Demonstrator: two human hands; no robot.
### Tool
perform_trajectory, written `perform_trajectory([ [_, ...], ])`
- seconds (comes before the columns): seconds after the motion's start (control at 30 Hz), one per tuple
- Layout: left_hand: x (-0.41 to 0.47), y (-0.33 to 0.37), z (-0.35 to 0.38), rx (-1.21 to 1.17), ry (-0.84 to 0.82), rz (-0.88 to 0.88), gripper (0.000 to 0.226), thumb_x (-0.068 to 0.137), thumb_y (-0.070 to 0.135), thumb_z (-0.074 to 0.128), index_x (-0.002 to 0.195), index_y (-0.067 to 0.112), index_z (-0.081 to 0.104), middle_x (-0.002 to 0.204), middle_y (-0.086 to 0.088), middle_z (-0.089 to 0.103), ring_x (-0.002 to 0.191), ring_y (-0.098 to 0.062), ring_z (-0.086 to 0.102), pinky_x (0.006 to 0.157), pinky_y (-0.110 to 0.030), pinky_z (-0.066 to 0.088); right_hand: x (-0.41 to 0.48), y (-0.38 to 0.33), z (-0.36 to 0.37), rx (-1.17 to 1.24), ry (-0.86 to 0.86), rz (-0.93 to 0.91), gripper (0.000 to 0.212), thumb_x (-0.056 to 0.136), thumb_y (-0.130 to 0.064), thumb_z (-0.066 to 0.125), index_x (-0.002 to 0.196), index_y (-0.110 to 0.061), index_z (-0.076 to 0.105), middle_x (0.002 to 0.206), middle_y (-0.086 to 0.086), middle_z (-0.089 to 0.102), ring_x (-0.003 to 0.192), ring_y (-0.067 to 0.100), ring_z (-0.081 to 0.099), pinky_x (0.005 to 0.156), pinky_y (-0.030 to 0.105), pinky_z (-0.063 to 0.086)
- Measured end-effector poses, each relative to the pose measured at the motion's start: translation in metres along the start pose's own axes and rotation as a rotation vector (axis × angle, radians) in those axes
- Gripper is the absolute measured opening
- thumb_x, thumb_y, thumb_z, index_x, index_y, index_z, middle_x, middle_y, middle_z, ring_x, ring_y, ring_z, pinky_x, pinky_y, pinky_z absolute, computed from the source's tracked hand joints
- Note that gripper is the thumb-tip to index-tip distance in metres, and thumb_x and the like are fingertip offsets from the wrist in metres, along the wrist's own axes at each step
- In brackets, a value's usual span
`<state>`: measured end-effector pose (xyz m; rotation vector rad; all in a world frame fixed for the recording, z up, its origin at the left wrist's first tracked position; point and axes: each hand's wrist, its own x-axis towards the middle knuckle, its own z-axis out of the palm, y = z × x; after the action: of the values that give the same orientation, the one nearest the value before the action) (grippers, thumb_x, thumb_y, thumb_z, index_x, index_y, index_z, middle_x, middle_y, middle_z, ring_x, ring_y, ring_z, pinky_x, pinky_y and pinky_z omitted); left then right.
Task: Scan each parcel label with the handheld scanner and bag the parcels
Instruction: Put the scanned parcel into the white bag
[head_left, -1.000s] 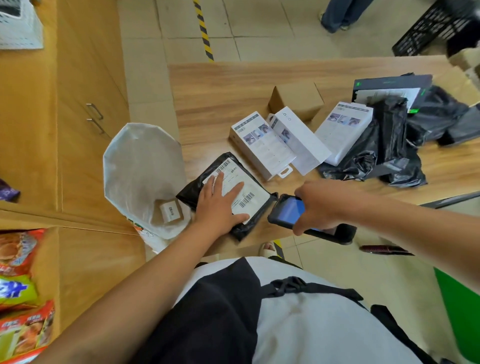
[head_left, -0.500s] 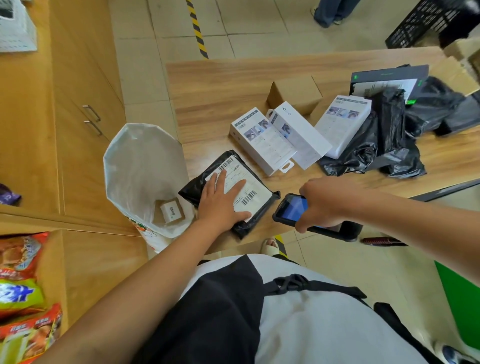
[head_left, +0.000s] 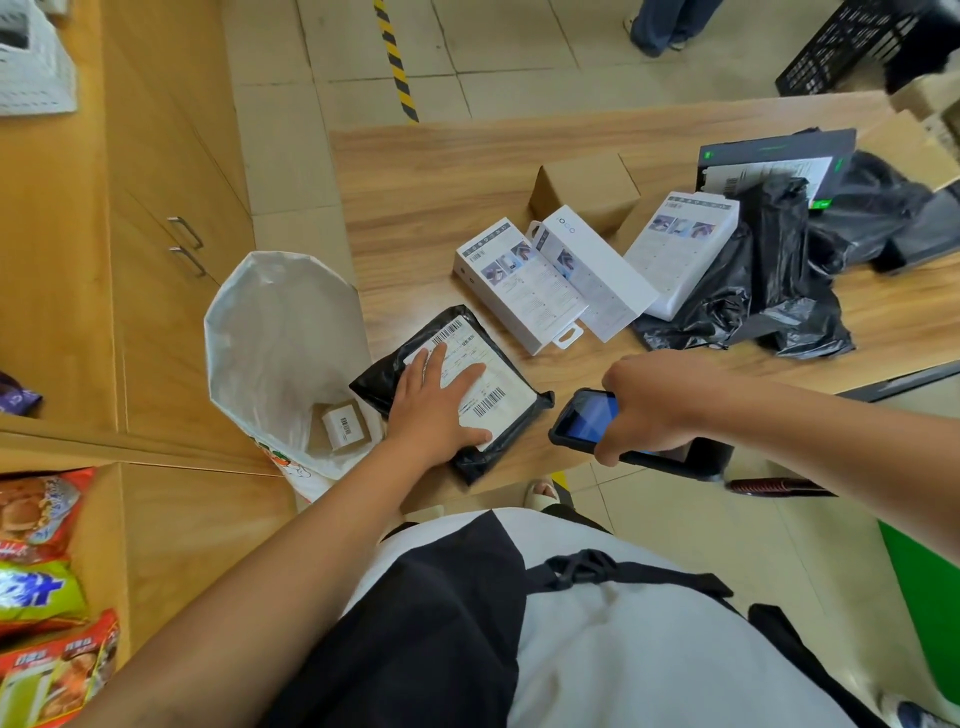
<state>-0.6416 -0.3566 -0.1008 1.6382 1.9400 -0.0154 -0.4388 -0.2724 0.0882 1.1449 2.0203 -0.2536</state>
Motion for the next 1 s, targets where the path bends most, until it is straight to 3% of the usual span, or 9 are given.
perform_trajectory([
  [0.2, 0.001, -0.001, -0.023, 0.162, -0.154, 0.034, 0.109, 0.075, 0.053, 0.076, 0.151, 0.054, -0.001, 0.164, -0.001, -0.019, 0.150, -0.026, -0.020, 0.120, -0.048, -0.011, 0.002, 0.029, -0.001, 0.265, -0.081, -0.030, 0.067, 0.062, -0.061, 0.081, 0.113, -0.019, 0.067, 0.081, 0.004, 0.077, 0.037, 0.007, 0.059, 0.058, 0.026, 0.051],
  [0.27, 0.000, -0.001, -0.034, 0.240, -0.221, 0.042, 0.109, 0.079, 0.032, 0.078, 0.150, 0.056, -0.002, 0.164, 0.002, -0.020, 0.150, -0.026, -0.020, 0.119, -0.050, -0.013, 0.006, 0.041, 0.004, 0.463, -0.088, -0.053, 0.063, 0.062, -0.054, 0.085, 0.110, -0.018, 0.068, 0.082, 0.009, 0.078, 0.036, 0.006, 0.059, 0.057, 0.028, 0.056],
  [0.33, -0.001, 0.001, -0.044, 0.337, -0.236, 0.069, 0.105, 0.083, 0.003, 0.062, 0.149, 0.057, 0.002, 0.165, 0.002, -0.017, 0.150, -0.028, -0.019, 0.118, -0.050, -0.014, 0.008, 0.052, 0.009, 0.699, -0.118, -0.063, 0.059, 0.064, -0.045, 0.089, 0.111, -0.018, 0.066, 0.090, 0.015, 0.078, 0.041, 0.015, 0.064, 0.049, 0.027, 0.056],
  [0.4, -0.004, 0.003, -0.051, 0.361, -0.225, 0.091, 0.100, 0.081, -0.010, 0.050, 0.148, 0.056, 0.013, 0.166, -0.002, -0.008, 0.151, -0.029, -0.016, 0.118, -0.048, -0.013, 0.011, 0.060, 0.014, 0.823, -0.114, -0.058, 0.063, 0.067, -0.042, 0.091, 0.118, -0.022, 0.062, 0.102, 0.010, 0.074, 0.046, 0.014, 0.067, 0.046, 0.024, 0.054],
  [0.5, -0.014, 0.014, -0.049, 0.136, -0.072, -0.007, 0.065, 0.086, 0.011, 0.062, 0.135, 0.049, 0.041, 0.163, -0.005, 0.016, 0.150, -0.030, 0.006, 0.121, -0.045, 0.004, 0.013, 0.068, 0.023, 0.962, -0.063, -0.072, 0.069, 0.068, -0.044, 0.091, 0.128, -0.026, 0.061, 0.104, -0.006, 0.066, 0.066, 0.011, 0.072, 0.044, 0.016, 0.049],
  [0.57, -0.024, 0.028, -0.037, -0.073, 0.119, -0.173, 0.047, 0.085, 0.035, 0.069, 0.128, 0.042, 0.050, 0.154, -0.004, 0.032, 0.143, -0.028, 0.023, 0.116, -0.044, 0.020, 0.013, 0.069, 0.030, 1.131, -0.025, -0.080, 0.066, 0.071, -0.040, 0.091, 0.128, -0.026, 0.060, 0.100, -0.009, 0.064, 0.063, 0.007, 0.072, 0.041, 0.012, 0.047],
  [0.63, -0.035, 0.043, -0.019, -0.175, 0.247, -0.358, 0.057, 0.080, 0.052, 0.071, 0.130, 0.036, 0.049, 0.147, -0.004, 0.037, 0.135, -0.028, 0.031, 0.111, -0.043, 0.029, 0.014, 0.068, 0.038, 1.263, 0.024, -0.081, 0.063, 0.074, -0.035, 0.089, 0.129, -0.023, 0.060, 0.098, -0.009, 0.064, 0.059, -0.003, 0.070, 0.039, 0.010, 0.045],
  [0.77, -0.048, 0.066, 0.009, -0.180, 0.282, -0.620, 0.093, 0.067, 0.073, 0.070, 0.140, 0.031, 0.032, 0.146, -0.009, 0.029, 0.131, -0.032, 0.031, 0.108, -0.044, 0.032, 0.017, 0.067, 0.047, 1.453, 0.072, -0.086, 0.070, 0.075, -0.033, 0.089, 0.137, -0.018, 0.061, 0.106, 0.001, 0.066, 0.060, 0.004, 0.072, 0.042, 0.013, 0.047],
  [1.0, -0.040, 0.077, 0.025, -0.187, 0.290, -0.740, 0.100, 0.065, 0.066, 0.076, 0.141, 0.032, 0.021, 0.148, -0.011, 0.022, 0.132, -0.032, 0.027, 0.109, -0.044, 0.031, 0.022, 0.074, 0.043, 1.463, 0.102, -0.161, 0.074, 0.072, -0.038, 0.089, 0.139, -0.024, 0.060, 0.116, 0.001, 0.061, 0.088, 0.017, 0.067, 0.070, 0.035, 0.055],
])
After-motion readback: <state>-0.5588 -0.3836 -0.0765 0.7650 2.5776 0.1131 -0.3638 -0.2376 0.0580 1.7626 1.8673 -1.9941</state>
